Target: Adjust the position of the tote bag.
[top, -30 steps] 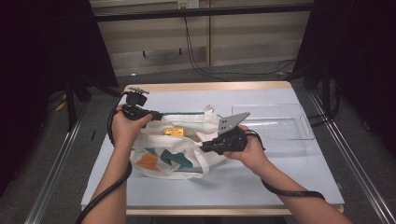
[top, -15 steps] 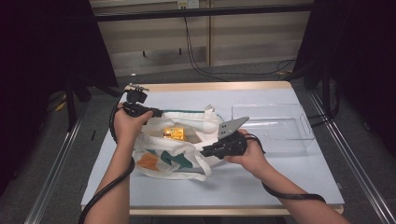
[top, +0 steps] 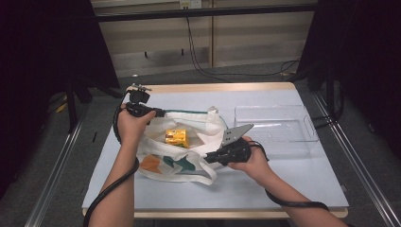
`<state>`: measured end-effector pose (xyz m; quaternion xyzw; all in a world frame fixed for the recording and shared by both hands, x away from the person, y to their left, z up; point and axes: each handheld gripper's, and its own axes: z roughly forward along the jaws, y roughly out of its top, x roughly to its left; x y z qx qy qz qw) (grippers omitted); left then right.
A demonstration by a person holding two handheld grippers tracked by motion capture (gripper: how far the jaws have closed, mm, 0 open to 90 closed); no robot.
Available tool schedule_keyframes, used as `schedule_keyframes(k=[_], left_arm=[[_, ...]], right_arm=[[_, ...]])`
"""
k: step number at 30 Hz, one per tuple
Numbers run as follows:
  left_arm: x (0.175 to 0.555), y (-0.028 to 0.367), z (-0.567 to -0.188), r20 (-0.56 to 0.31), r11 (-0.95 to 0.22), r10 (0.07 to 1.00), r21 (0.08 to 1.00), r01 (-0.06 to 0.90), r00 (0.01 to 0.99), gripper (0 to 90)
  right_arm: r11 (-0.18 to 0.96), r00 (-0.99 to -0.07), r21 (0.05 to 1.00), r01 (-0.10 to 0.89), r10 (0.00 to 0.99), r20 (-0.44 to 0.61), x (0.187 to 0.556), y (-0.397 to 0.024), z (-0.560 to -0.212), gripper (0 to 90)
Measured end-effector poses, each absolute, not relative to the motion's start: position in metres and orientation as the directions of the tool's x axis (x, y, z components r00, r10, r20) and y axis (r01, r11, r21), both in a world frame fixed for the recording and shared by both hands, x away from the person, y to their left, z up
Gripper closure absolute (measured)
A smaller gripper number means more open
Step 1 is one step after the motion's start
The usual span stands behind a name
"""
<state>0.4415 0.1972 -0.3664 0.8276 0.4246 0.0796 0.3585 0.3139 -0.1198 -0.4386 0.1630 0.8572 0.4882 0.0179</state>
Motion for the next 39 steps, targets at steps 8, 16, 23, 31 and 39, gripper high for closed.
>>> schedule_keyframes(k=[8,16,23,31,39], left_arm=[[0.444,0.196,-0.369,-0.185,-0.359,0.767,0.669,0.650,0.615,79.7],[0.448,0.196,-0.371,-0.184,-0.360,0.771,0.665,0.655,0.610,79.7],[0.450,0.196,-0.373,-0.189,-0.354,0.771,0.667,0.656,0.608,79.7],[0.447,0.196,-0.370,-0.179,-0.369,0.764,0.668,0.647,0.620,79.7],[0.447,0.196,-0.370,-0.181,-0.368,0.763,0.668,0.647,0.621,79.6]], right_arm=[[0.470,-0.946,0.843,0.261,0.298,0.126,0.311,-0.120,-0.443,85.0],[0.473,-0.945,0.841,0.261,0.302,0.123,0.309,-0.120,-0.445,85.4],[0.505,-0.945,0.816,0.281,0.295,0.142,0.306,-0.119,-0.459,90.0],[0.453,-0.936,0.846,0.282,0.323,0.139,0.307,-0.124,-0.453,88.9],[0.436,-0.926,0.855,0.280,0.357,0.121,0.307,-0.134,-0.446,82.5]])
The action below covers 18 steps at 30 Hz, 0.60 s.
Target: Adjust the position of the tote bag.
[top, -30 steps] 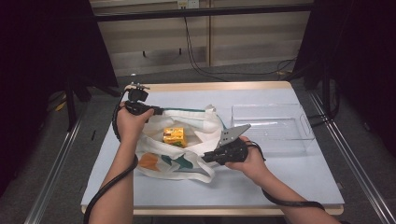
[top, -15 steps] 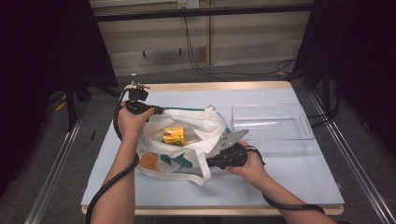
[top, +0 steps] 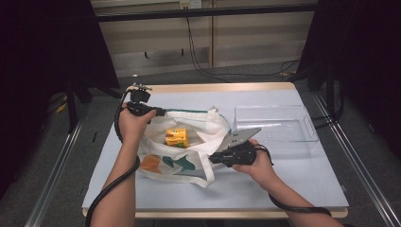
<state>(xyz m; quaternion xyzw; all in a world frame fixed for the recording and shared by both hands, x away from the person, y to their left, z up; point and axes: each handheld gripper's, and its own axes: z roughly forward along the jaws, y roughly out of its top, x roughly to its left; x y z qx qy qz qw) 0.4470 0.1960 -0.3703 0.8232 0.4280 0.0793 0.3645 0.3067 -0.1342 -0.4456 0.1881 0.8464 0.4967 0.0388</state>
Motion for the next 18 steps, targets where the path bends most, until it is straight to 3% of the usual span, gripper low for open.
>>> schedule_keyframes(k=[18], left_arm=[[0.445,0.194,-0.370,-0.194,-0.343,0.770,0.679,0.649,0.609,79.5]], right_arm=[[0.409,-0.911,0.864,0.292,0.395,0.121,0.305,-0.146,-0.432,64.2]])
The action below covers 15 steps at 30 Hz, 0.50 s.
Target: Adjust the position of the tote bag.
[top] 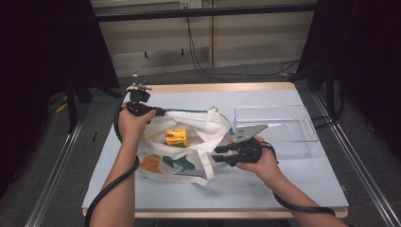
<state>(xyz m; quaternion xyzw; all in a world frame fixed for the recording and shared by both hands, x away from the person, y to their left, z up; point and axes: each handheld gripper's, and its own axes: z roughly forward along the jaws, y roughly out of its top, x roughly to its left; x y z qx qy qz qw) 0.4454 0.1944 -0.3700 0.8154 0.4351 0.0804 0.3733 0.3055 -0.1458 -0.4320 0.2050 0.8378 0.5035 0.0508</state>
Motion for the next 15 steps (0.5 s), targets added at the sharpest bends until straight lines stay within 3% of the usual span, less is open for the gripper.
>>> schedule_keyframes(k=[15], left_arm=[[0.447,0.197,-0.368,-0.177,-0.380,0.757,0.664,0.645,0.629,79.5]], right_arm=[[0.371,-0.900,0.892,0.258,0.428,0.083,0.307,-0.153,-0.414,47.9]])
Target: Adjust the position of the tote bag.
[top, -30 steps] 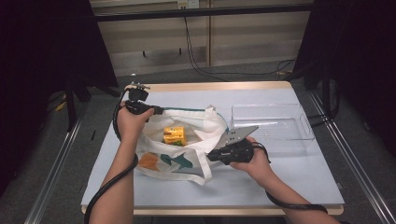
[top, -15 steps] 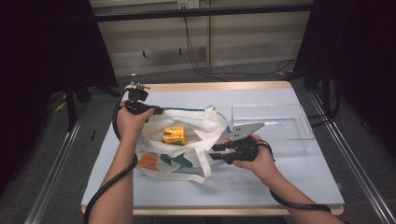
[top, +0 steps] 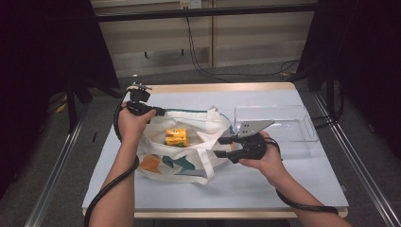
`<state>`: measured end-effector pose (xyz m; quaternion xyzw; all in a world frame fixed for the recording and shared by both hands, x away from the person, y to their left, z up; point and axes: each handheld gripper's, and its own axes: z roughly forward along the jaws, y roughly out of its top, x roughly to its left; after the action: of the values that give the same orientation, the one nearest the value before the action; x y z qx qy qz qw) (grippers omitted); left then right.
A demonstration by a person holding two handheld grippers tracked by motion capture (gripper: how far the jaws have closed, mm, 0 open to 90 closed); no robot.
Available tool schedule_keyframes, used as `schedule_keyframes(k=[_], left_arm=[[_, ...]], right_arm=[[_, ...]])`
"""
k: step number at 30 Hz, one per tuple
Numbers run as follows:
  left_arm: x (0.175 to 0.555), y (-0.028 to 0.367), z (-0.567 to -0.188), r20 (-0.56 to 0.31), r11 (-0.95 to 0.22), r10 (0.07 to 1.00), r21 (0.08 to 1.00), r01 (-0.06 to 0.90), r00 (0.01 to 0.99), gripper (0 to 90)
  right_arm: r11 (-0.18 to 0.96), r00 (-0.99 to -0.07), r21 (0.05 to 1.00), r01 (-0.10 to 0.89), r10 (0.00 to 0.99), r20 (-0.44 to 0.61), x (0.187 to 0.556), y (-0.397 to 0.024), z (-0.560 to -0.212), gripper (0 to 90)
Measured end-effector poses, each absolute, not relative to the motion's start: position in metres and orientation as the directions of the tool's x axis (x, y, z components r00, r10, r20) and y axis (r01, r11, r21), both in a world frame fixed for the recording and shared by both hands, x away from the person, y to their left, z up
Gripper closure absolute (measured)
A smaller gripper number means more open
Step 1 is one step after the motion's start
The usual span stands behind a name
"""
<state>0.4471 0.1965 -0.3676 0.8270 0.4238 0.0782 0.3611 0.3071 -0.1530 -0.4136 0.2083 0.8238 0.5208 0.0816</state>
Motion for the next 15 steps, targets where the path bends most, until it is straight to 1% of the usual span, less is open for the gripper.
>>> schedule_keyframes(k=[6,15], left_arm=[[0.447,0.195,-0.369,-0.183,-0.372,0.760,0.664,0.649,0.623,79.5],[0.447,0.195,-0.368,-0.184,-0.373,0.760,0.662,0.650,0.624,79.5]], right_arm=[[0.343,-0.899,0.906,0.246,0.431,0.081,0.308,-0.152,-0.408,41.9],[0.367,-0.912,0.907,0.208,0.407,0.044,0.312,-0.137,-0.405,34.1]])
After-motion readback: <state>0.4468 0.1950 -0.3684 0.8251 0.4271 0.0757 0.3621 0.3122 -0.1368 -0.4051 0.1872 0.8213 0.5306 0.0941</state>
